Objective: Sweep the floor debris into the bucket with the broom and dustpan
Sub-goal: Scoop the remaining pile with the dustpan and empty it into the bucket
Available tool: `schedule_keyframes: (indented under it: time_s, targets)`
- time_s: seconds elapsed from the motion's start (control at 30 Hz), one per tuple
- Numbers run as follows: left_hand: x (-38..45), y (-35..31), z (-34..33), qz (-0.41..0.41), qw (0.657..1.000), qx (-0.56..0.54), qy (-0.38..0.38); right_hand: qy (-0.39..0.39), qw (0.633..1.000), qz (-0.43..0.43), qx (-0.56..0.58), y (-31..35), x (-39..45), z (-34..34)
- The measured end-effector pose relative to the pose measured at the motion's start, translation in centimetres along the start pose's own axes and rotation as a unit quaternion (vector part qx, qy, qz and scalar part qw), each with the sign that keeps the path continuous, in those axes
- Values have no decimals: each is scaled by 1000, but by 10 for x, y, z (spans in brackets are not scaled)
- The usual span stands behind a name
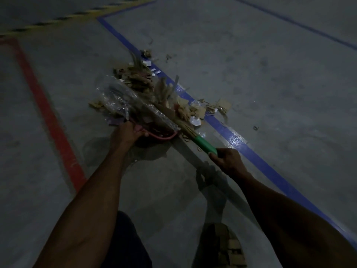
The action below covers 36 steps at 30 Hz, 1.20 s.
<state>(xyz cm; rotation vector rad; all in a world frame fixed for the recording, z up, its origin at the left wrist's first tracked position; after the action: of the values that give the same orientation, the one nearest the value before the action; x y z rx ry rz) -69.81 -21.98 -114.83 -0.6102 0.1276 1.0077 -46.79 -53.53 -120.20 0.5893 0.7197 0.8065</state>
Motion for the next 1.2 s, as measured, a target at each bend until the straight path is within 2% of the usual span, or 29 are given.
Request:
schedule_keyframes:
  time_s: [0.1,0.3,0.53,0.77,0.93,1.1,1.2]
  targets:
    - [-4,-8,10,-1,1000,-6,-19,-7,1000,3,-2,11,4,6]
    - [-19,-6,42,11,997,-54,-57,-36,993,73,-91,60,15,40]
    - [-58,0,97,32,989,-109,-98,-6,979,130,-159,132,45,77]
    - [-114,5,194,104,976,-134,-132,26,971,172,-164,240,37,104]
    - [-174,-1,274,166,969,-121,-140,62,965,194,-162,324,4,132]
    - [-218,24,347,209,956,-135,-154,97,963,185,-167,409,-44,177]
    - [-283,-27,411,220,951,-158,-149,110,963,188,-155,464,-82,210]
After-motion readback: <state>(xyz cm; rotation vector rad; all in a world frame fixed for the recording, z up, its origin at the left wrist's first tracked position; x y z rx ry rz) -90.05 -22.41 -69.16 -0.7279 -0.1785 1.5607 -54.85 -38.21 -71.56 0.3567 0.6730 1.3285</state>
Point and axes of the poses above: each hand's wrist, its own x-axis towards the middle knuckle, its own z-axis out of the back of the hand, y = z × x, the point moved 9 cm from there along x, towards the middle knuckle, and after that the axes turned 11 degrees about y, right-handed, at the moved point
